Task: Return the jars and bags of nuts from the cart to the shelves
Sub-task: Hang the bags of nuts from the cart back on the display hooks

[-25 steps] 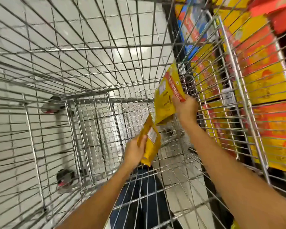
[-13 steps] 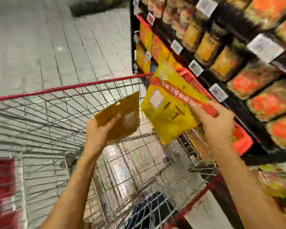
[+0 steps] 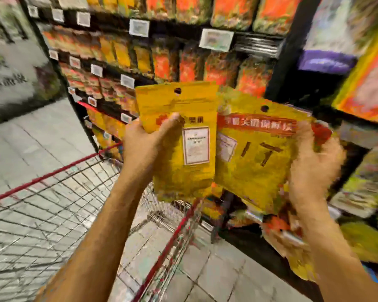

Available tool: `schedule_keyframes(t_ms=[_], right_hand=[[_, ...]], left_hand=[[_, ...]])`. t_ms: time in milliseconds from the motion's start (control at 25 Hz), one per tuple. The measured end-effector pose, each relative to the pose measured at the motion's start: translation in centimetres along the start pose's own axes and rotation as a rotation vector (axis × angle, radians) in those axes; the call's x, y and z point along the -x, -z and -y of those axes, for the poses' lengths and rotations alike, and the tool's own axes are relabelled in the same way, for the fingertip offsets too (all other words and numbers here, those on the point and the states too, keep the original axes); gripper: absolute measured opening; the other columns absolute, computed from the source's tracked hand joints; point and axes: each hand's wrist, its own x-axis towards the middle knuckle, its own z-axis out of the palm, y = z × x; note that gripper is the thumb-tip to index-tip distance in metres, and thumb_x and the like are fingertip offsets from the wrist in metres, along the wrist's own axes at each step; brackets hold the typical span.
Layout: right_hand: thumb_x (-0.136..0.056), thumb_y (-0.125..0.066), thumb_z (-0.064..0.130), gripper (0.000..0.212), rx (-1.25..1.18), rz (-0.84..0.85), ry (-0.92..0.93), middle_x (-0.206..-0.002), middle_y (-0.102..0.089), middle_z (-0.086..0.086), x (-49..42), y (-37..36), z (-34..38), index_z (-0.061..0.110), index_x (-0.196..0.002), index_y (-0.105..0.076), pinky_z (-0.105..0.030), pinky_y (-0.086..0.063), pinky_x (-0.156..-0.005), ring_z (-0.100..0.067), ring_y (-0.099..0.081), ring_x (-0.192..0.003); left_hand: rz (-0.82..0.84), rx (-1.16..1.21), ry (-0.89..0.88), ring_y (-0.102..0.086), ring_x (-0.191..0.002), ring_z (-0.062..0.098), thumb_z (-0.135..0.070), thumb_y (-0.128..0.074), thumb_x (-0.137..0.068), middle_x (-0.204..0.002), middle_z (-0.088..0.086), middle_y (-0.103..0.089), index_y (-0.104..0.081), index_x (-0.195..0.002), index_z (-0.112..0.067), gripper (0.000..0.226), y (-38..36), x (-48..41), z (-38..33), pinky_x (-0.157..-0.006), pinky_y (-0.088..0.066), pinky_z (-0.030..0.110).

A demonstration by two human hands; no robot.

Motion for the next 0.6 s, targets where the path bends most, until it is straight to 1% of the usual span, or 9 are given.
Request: schedule_keyframes(t_ms=[80,160,200,280,320,400,440,520,600], right_hand=[[-0.084,-0.054,0.044,0.018,-0.028,-0.047,0.0,-0.067,-0.062,0.035,-1.6,4.9,0.2,0.044,-0.071,-0.067,-0.013,-0.044,-0.072,0.014,-0.053,-0.068],[-0.089,-0.055,0.034,0.022,0.002,-0.115,0.027,-0.066,-0.063,0.031,-3.2,10.8,0.7,0.036,-0.07,-0.066,-0.014,-0.045,-0.07,0.012,-0.054,-0.067],[-0.09,-0.055,0.033,0.022,0.021,-0.146,0.034,-0.064,-0.063,0.029,-4.1,13.6,0.9,0.032,-0.069,-0.062,-0.014,-0.045,-0.068,0.011,-0.053,-0.066],[-0.088,-0.058,0.042,0.025,0.067,-0.191,0.038,-0.058,-0.059,0.022,-5.5,18.9,1.5,0.029,-0.066,-0.056,-0.02,-0.044,-0.063,0.005,-0.05,-0.061],[-0.088,-0.058,0.044,0.027,0.082,-0.208,0.042,-0.057,-0.059,0.02,-6.2,21.3,1.8,0.029,-0.066,-0.055,-0.02,-0.044,-0.062,0.004,-0.051,-0.06],[-0.091,-0.056,0.034,0.026,0.086,-0.232,0.047,-0.061,-0.063,0.022,-7.4,25.1,2.2,0.029,-0.066,-0.061,-0.019,-0.048,-0.063,0.005,-0.056,-0.062],[-0.091,-0.056,0.032,0.026,0.1,-0.251,0.054,-0.063,-0.064,0.022,-8.0,27.0,2.4,0.032,-0.067,-0.064,-0.019,-0.049,-0.064,0.006,-0.057,-0.064],[-0.091,-0.056,0.035,0.023,0.114,-0.291,0.059,-0.067,-0.067,0.023,-9.0,30.0,3.0,0.038,-0.07,-0.067,-0.018,-0.051,-0.065,0.006,-0.06,-0.067],[-0.089,-0.057,0.038,0.02,0.107,-0.341,0.05,-0.072,-0.069,0.02,-10.0,32.4,3.3,0.038,-0.073,-0.069,-0.019,-0.052,-0.066,0.003,-0.064,-0.072]], left_hand=[[0.068,0.055,-0.02,-0.06,-0.057,-0.012,-0.015,-0.066,-0.085,-0.058,-0.025,-0.066,-0.064,-0.072,-0.023,0.016,-5.0,1.6,-1.0,-0.053,-0.045,0.007],[0.163,0.103,-0.023,-0.063,-0.061,-0.011,-0.018,-0.066,-0.084,-0.063,-0.024,-0.068,-0.066,-0.074,-0.022,0.012,-10.6,3.8,-1.9,-0.054,-0.046,0.007],[0.199,0.145,-0.005,-0.065,-0.065,-0.008,-0.02,-0.066,-0.083,-0.066,-0.022,-0.07,-0.068,-0.074,-0.022,0.01,-13.2,4.9,-2.3,-0.055,-0.048,0.009],[0.258,0.236,0.035,-0.069,-0.071,-0.001,-0.026,-0.068,-0.08,-0.074,-0.017,-0.073,-0.073,-0.074,-0.025,0.009,-17.8,6.7,-2.8,-0.058,-0.052,0.014],[0.293,0.265,0.045,-0.07,-0.075,0.001,-0.03,-0.069,-0.078,-0.077,-0.016,-0.074,-0.075,-0.075,-0.03,0.007,-19.9,7.4,-3.1,-0.06,-0.053,0.017],[0.356,0.305,0.041,-0.07,-0.077,0.003,-0.033,-0.07,-0.077,-0.08,-0.016,-0.074,-0.075,-0.078,-0.038,0.007,-23.4,8.6,-3.8,-0.061,-0.053,0.018],[0.384,0.325,0.038,-0.07,-0.076,0.003,-0.032,-0.069,-0.077,-0.08,-0.016,-0.074,-0.075,-0.078,-0.039,0.008,-25.2,9.2,-4.2,-0.06,-0.053,0.017],[0.455,0.364,0.05,-0.071,-0.075,0.005,-0.032,-0.07,-0.075,-0.08,-0.014,-0.074,-0.075,-0.08,-0.037,0.008,-28.4,10.0,-5.0,-0.058,-0.053,0.017],[0.513,0.382,0.057,-0.071,-0.075,0.007,-0.034,-0.069,-0.071,-0.081,-0.011,-0.075,-0.076,-0.08,-0.034,0.011,-31.1,10.0,-5.7,-0.058,-0.054,0.019]])
